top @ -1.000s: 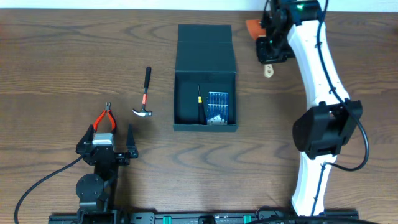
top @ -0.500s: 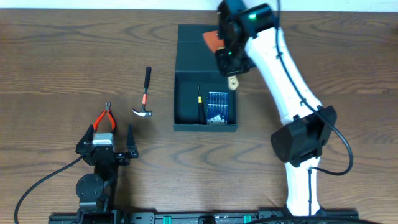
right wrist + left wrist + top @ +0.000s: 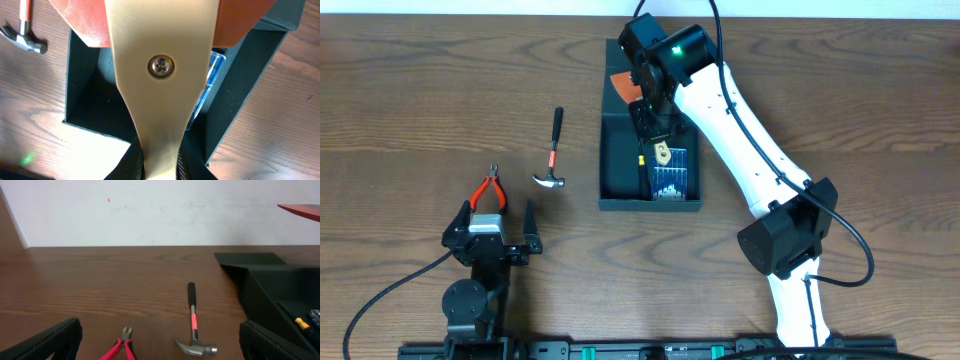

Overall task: Pack container
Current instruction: 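Lift the scraper and carry it left over the green box, then lower the scraper into the box and open the right gripper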

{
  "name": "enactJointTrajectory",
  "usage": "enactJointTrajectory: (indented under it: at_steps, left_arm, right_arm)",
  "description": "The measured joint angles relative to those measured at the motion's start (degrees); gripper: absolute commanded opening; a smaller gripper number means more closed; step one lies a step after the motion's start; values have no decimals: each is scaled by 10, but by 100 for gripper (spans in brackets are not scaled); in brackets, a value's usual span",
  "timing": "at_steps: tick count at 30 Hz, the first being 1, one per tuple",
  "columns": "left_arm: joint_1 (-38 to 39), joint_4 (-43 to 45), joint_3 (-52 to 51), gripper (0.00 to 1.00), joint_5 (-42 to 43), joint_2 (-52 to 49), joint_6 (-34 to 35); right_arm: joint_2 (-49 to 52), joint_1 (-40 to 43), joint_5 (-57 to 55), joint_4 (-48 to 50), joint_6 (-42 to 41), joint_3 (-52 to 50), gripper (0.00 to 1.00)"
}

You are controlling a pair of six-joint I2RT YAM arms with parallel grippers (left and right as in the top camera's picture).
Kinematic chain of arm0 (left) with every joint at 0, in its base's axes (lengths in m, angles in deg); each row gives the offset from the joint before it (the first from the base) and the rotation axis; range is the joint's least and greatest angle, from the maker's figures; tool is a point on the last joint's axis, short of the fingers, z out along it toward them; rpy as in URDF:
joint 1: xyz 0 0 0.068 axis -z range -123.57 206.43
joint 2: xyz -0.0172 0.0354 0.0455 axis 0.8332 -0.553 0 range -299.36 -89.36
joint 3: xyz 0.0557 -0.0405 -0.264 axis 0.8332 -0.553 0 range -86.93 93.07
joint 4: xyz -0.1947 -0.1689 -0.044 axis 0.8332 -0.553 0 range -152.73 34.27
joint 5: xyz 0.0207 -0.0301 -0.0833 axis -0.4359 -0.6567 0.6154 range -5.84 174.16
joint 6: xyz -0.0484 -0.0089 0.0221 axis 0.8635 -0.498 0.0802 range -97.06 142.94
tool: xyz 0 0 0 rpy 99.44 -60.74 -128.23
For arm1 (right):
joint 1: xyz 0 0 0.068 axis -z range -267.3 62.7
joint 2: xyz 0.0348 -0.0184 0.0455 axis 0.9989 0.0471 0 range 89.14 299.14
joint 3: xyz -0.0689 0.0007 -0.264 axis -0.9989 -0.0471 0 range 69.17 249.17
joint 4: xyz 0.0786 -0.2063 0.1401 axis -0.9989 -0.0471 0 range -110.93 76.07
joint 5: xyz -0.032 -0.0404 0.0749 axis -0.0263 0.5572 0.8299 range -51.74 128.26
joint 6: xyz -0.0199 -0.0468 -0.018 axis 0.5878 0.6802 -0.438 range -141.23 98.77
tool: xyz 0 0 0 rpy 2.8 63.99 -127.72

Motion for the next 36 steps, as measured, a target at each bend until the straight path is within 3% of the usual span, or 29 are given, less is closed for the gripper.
enactJointTrajectory:
  at_steps: [19,36]
  left_arm:
    - [0,0,0,99,0,0,0]
    - [0,0,0,99,0,0,0]
  right_arm:
    - [0,0,-11,-1,-60,-56,1]
    - [0,-25,-16,58,-120,-162,1]
